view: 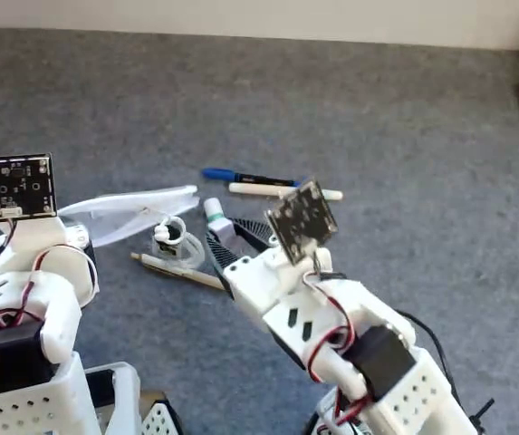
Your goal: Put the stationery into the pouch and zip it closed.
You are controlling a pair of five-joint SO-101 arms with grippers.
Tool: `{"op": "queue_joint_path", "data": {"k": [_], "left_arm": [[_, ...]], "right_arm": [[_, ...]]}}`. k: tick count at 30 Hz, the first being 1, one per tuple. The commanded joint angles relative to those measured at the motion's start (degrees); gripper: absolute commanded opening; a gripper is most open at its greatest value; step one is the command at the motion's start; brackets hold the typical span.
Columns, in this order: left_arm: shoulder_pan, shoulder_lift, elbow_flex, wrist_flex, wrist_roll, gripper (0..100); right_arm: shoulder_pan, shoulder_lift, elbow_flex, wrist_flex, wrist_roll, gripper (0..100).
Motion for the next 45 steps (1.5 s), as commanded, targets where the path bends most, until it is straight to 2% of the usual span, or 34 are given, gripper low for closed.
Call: {"op": "queue_joint_path", "data": {"k": [1,7,13,18,29,37,40,45], "left_arm": [[1.01,1.10,-0.31,-0.35,0.70,1],[1.01,1.10,-0.31,-0.70,0.70,1],[1.01,1.10,-0.31,-0.70,0.70,1],[1.01,1.10,-0.31,-0.70,0.70,1],[1.01,1.10,-0.31,-0.70,0.70,1],[1.01,1.10,-0.31,-0.70,0.70,1],[1.01,1.10,-0.31,-0.70,0.70,1],[1.01,1.10,-0.22,-0.70,0.70,1]], "right_arm": [[-1.71,-3.47,-0.66,-6.20,-0.09,0.5],[-5.67,-4.09,-0.84,-14.11,0.00,0.5],[-11.65,-4.00,-0.57,-23.52,9.67,0.5],[-13.23,-4.00,1.71,-29.58,13.98,0.5],[-13.23,-3.91,16.31,-58.33,13.98,0.5],[-13.23,-2.42,18.86,-63.16,13.89,0.5],[-13.23,3.12,18.68,-66.07,13.80,0.5],[-13.23,14.46,18.68,-76.70,13.63,0.5]]}}
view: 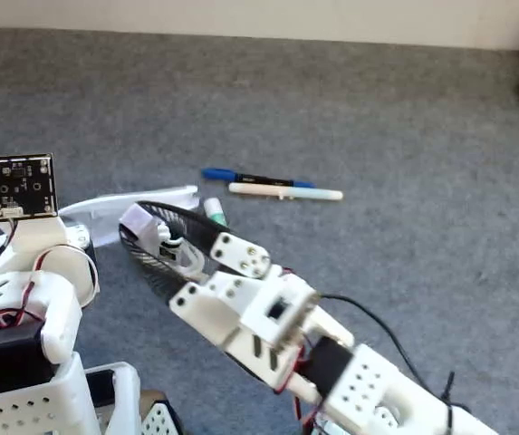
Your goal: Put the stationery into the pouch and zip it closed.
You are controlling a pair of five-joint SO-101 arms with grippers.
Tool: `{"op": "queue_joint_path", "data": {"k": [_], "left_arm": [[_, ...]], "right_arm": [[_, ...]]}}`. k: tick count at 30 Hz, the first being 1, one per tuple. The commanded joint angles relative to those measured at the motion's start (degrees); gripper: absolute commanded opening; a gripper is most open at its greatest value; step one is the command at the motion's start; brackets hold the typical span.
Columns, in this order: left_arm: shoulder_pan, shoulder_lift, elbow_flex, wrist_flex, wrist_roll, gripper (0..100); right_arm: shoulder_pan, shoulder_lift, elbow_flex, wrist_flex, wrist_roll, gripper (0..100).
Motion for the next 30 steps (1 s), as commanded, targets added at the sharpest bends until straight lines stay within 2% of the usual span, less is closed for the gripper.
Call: {"op": "queue_joint_path", "data": {"k": [1,25,30], "left_arm": [[0.92,1.10,-0.22,-0.70,0.70,1],[0.92,1.10,0.48,-0.70,0.70,1],[0.92,1.10,0.57,-0.70,0.70,1]], "right_arm": [[-0.48,7.16,-1.19,-8.40,0.44,0.5],[0.84,33.98,-6.29,-34.86,0.70,0.5],[0.84,37.67,-6.29,-35.56,0.79,0.5]]}}
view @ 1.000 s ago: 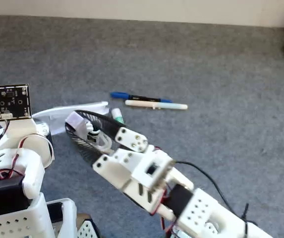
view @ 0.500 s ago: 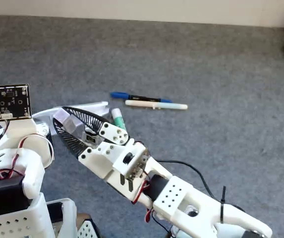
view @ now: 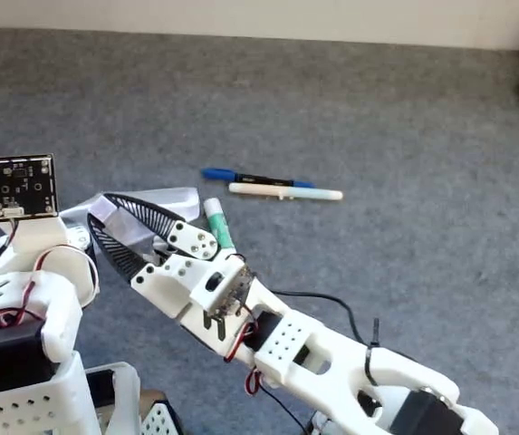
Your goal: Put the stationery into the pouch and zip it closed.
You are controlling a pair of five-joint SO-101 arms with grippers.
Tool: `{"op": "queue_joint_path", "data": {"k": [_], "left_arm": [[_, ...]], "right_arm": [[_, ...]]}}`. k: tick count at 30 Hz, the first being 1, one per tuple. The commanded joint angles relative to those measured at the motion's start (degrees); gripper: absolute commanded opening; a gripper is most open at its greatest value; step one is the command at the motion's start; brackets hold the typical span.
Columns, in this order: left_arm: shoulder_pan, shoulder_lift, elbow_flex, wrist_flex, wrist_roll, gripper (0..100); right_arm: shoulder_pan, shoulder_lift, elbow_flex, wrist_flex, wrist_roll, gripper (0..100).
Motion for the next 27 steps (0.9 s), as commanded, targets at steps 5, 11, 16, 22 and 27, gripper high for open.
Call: {"op": "queue_joint_path", "data": {"k": [5,11,16,22,27], "left_arm": [[0.92,0.92,-0.31,-0.70,0.70,1],[0.92,0.92,-0.31,-0.70,0.70,1],[0.92,0.92,-0.31,-0.70,0.70,1],[0.92,0.92,-0.31,-0.70,0.70,1],[0.75,0.92,-0.31,-0.70,0.70,1]], "right_arm": [[2.42,2.15,-3.65,-1.36,0.79,0.5],[2.42,2.15,-3.12,-1.36,0.79,0.6],[2.95,2.07,-0.22,-1.36,6.51,0.9],[3.03,2.07,2.59,-1.36,10.02,1.0],[3.30,2.07,3.47,-1.27,10.02,4.8]]}}
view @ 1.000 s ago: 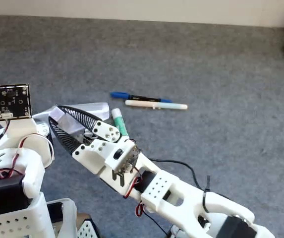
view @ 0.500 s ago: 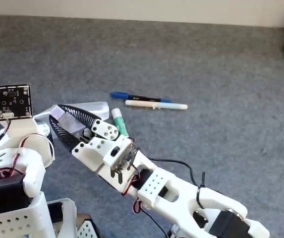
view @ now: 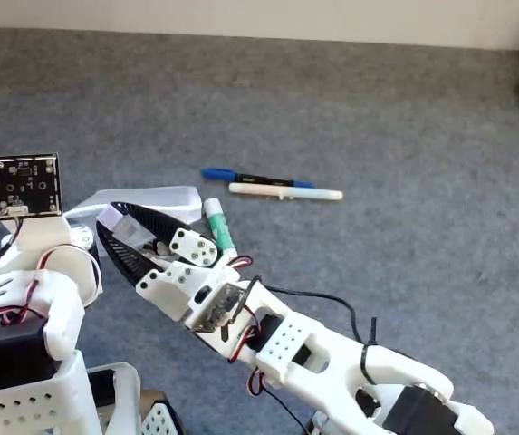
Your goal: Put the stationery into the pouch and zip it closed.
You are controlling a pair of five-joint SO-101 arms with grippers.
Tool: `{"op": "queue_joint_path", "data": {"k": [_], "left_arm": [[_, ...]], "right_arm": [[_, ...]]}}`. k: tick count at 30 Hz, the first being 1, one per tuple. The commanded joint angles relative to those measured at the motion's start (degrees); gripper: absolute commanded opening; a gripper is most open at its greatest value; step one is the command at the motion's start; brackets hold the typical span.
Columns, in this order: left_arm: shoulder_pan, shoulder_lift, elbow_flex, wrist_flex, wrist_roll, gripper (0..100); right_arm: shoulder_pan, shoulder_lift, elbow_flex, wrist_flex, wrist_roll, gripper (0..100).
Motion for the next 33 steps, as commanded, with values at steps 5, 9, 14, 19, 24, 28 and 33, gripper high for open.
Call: {"op": "queue_joint_path", "data": {"k": [5,9,14,19,24,28,33], "left_arm": [[0.66,0.84,-0.31,-0.70,0.62,1],[0.66,0.84,-0.31,-0.70,0.62,1],[0.66,0.92,-0.31,-0.97,0.62,1],[0.66,0.92,-0.22,-1.32,0.62,1],[0.66,1.10,-0.22,-1.41,0.62,1],[0.57,1.10,-0.22,-1.41,0.62,1],[0.57,1.10,-0.22,-1.41,0.62,1]], "right_arm": [[1.71,-0.22,2.15,-0.31,0.88,10.4],[1.71,-4.70,3.74,-0.13,0.70,10.4],[1.71,-14.37,6.90,9.98,0.62,10.4],[1.63,-23.69,7.16,20.62,0.53,10.4],[1.45,-30.64,7.16,28.62,-1.93,10.4],[1.45,-36.00,6.99,35.82,-9.23,10.9],[1.36,-39.60,5.93,44.97,-10.20,11.0]]}}
